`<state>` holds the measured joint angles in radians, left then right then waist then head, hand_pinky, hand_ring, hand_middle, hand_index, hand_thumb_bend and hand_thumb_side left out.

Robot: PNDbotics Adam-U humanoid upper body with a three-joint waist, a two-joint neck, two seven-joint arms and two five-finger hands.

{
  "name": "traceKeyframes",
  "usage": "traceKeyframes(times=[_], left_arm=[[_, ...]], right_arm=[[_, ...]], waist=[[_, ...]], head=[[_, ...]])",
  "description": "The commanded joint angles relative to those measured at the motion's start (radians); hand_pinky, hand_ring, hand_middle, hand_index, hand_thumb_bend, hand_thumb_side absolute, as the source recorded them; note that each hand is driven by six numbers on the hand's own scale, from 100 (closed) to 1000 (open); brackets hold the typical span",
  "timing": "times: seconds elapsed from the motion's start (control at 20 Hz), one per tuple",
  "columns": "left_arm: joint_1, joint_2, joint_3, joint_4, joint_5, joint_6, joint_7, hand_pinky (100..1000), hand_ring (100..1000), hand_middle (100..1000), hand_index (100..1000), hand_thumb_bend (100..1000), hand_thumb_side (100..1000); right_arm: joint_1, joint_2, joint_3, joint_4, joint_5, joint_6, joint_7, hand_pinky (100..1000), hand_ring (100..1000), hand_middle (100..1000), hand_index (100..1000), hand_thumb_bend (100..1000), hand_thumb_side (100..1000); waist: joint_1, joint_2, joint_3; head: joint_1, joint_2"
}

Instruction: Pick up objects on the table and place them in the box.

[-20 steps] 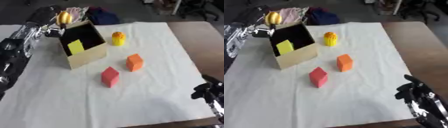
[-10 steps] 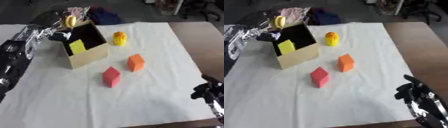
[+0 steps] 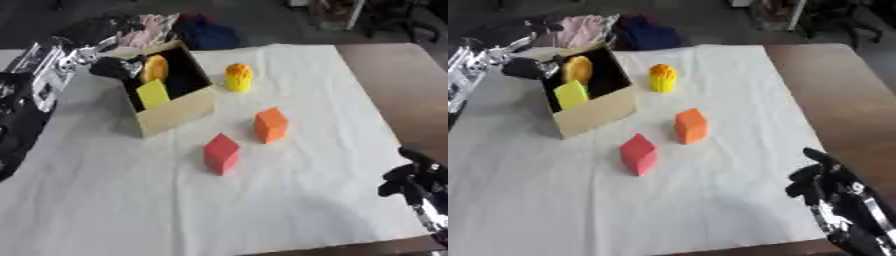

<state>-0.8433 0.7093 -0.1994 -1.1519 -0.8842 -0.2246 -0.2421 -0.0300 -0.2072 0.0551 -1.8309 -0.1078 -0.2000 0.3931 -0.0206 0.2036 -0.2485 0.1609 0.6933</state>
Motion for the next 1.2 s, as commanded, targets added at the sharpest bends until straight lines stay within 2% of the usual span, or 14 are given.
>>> traceKeyframes(times=[0.05, 0.15, 0.25, 0.35, 0.4, 0.45, 0.5, 0.7, 0.8, 1.0, 1.2], left_arm=[[0.02, 0.096, -0.002, -0.157, 0.084, -0.007, 0.013, 945, 942, 975, 1000, 100, 488], [0.066, 0.143, 0.008, -0.271, 0.158, 0.007, 0.032, 933, 925, 952, 1000, 100, 370], [0.131, 0.188, 0.033, -0.389, 0.251, 0.039, 0.066, 911, 892, 911, 973, 100, 295], [0.214, 0.22, 0.066, -0.506, 0.36, 0.087, 0.108, 892, 861, 873, 948, 100, 304], [0.258, 0.23, 0.084, -0.56, 0.416, 0.115, 0.132, 880, 846, 857, 938, 100, 326], [0.301, 0.23, 0.103, -0.613, 0.469, 0.143, 0.157, 871, 833, 839, 925, 100, 366], [0.341, 0.222, 0.119, -0.66, 0.516, 0.163, 0.182, 855, 810, 812, 906, 100, 395], [0.47, 0.126, 0.165, -0.79, 0.687, 0.206, 0.267, 828, 776, 770, 876, 100, 475], [0.521, 0.075, 0.174, -0.831, 0.74, 0.209, 0.287, 821, 768, 759, 868, 100, 508], [0.598, -0.019, 0.177, -0.847, 0.773, 0.179, 0.275, 812, 761, 748, 863, 100, 544], [0.645, -0.102, 0.177, -0.848, 0.775, 0.163, 0.246, 806, 755, 743, 861, 100, 571]], right_arm=[[-0.013, -0.016, -0.014, -0.011, 0.003, -0.003, -0.003, 616, 602, 626, 931, 100, 406], [-0.023, -0.021, -0.017, -0.012, 0.008, -0.006, -0.004, 617, 602, 627, 933, 100, 415], [-0.048, -0.036, -0.021, -0.014, 0.015, -0.012, -0.004, 619, 603, 627, 935, 100, 423], [-0.088, -0.062, -0.023, -0.014, 0.022, -0.022, -0.005, 621, 604, 628, 935, 100, 430], [-0.112, -0.076, -0.023, -0.012, 0.026, -0.028, -0.005, 623, 606, 628, 936, 100, 499], [-0.139, -0.094, -0.022, -0.008, 0.032, -0.034, -0.004, 625, 607, 631, 936, 100, 432], [-0.165, -0.112, -0.02, 0.0, 0.038, -0.04, -0.003, 627, 608, 634, 938, 100, 429], [-0.279, -0.206, -0.003, 0.062, 0.082, -0.062, 0.0, 639, 618, 645, 953, 100, 398], [-0.337, -0.259, 0.017, 0.106, 0.109, -0.078, 0.004, 650, 629, 658, 966, 100, 331], [-0.447, -0.354, 0.077, 0.195, 0.153, -0.123, 0.033, 679, 665, 697, 995, 100, 237], [-0.548, -0.409, 0.146, 0.296, 0.206, -0.159, 0.097, 702, 697, 742, 1000, 100, 201]], waist=[[-0.003, -0.012, 0.007], [-0.001, -0.012, 0.015], [-0.001, -0.013, 0.026], [-0.002, -0.014, 0.04], [-0.003, -0.015, 0.047], [-0.005, -0.015, 0.056], [-0.006, -0.015, 0.065], [-0.01, -0.014, 0.107], [-0.01, -0.011, 0.125], [-0.012, -0.004, 0.153], [-0.017, 0.003, 0.175]], head=[[-0.014, -0.012], [-0.022, -0.014], [-0.033, -0.016], [-0.047, -0.017], [-0.052, -0.018], [-0.058, -0.018], [-0.063, -0.017], [-0.091, -0.019], [-0.102, -0.022], [-0.118, -0.028], [-0.135, -0.033]])
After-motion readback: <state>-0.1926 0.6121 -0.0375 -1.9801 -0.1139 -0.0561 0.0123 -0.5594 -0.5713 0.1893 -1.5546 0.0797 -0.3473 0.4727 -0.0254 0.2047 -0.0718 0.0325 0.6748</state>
